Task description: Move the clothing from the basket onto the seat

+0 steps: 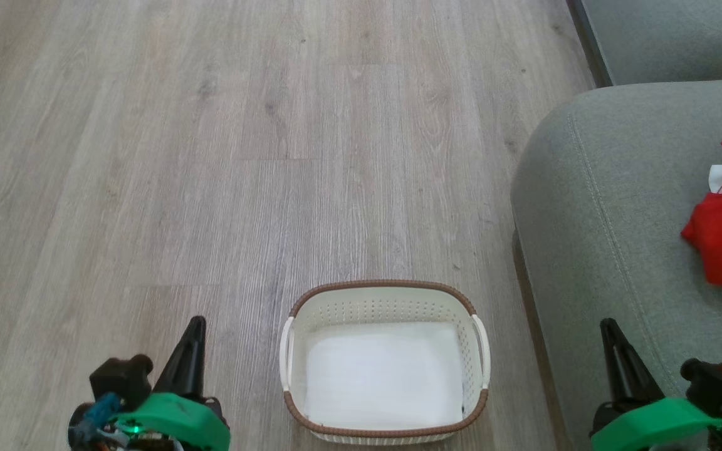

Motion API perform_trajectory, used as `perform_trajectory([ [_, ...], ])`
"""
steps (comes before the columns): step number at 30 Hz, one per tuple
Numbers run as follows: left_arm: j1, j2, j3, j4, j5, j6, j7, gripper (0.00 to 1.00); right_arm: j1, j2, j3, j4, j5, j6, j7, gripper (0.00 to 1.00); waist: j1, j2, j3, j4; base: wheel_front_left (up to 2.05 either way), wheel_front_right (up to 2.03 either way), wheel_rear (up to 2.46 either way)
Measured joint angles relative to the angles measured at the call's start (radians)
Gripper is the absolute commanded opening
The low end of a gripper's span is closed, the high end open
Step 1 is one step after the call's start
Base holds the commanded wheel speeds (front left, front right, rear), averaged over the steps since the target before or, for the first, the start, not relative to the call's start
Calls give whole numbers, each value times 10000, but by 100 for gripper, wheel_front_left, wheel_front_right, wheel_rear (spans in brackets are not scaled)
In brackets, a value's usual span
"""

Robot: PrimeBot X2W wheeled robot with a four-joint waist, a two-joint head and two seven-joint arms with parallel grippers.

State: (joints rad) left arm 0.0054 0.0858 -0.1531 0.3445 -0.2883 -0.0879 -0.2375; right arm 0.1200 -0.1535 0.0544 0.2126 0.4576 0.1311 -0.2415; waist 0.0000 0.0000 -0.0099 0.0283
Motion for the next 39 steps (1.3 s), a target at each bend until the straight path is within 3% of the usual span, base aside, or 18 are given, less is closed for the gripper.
perform_trajectory([
  [39, -112, -127, 681, -188, -4165, -88, 1131, 0, -339, 276, -477, 167, 3710, -2, 1026, 0, 0, 0, 42, -91, 0, 0, 0],
])
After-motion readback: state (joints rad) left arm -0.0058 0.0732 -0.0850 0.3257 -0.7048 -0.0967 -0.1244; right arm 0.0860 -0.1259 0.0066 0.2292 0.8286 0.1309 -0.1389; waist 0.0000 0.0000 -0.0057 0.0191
